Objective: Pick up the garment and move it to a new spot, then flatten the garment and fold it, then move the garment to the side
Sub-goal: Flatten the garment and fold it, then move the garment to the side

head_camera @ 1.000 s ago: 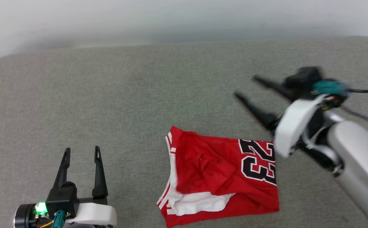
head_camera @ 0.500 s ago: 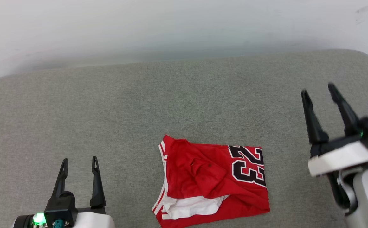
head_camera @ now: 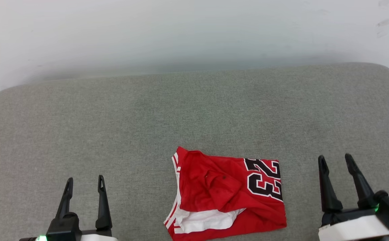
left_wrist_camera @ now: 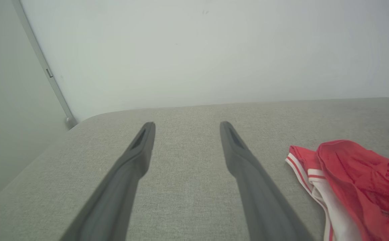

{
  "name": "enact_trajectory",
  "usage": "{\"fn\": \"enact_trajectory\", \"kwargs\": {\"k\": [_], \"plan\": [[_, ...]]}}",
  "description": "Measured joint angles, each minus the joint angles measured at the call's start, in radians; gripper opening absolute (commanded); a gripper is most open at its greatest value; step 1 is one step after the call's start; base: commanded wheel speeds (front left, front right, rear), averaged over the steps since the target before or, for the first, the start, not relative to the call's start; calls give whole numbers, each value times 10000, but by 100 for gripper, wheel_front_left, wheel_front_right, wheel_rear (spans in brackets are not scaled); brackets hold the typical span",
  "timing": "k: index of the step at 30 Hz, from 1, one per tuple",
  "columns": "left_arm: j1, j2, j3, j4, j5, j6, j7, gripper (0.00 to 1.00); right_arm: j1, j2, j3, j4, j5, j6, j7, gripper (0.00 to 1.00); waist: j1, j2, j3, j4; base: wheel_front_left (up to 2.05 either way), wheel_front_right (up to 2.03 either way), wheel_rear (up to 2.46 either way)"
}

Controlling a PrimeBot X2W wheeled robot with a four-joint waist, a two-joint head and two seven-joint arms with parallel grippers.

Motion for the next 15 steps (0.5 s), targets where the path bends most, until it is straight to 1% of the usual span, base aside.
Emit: {"fn": "enact_trajectory", "kwargs": {"k": [2,10,12,15], "plan": [[105,-8,27,0,-33,-98,0,100,354,127,-40,-12,-44,0,0,100,0,0,-17,26,0,0,0],[121,-21,90,88,-36,-230,0,100,436,207,-75,-109,-199,0,0,100,0,0,-22,96,0,0,0],[108,-23,134,115,-36,-267,0,100,299,188,-115,-169,-205,0,0,100,0,0,-11,103,0,0,0],[71,-25,186,134,-36,-295,0,100,-314,-56,-173,-272,-226,0,0,100,0,0,18,111,0,0,0]]}}
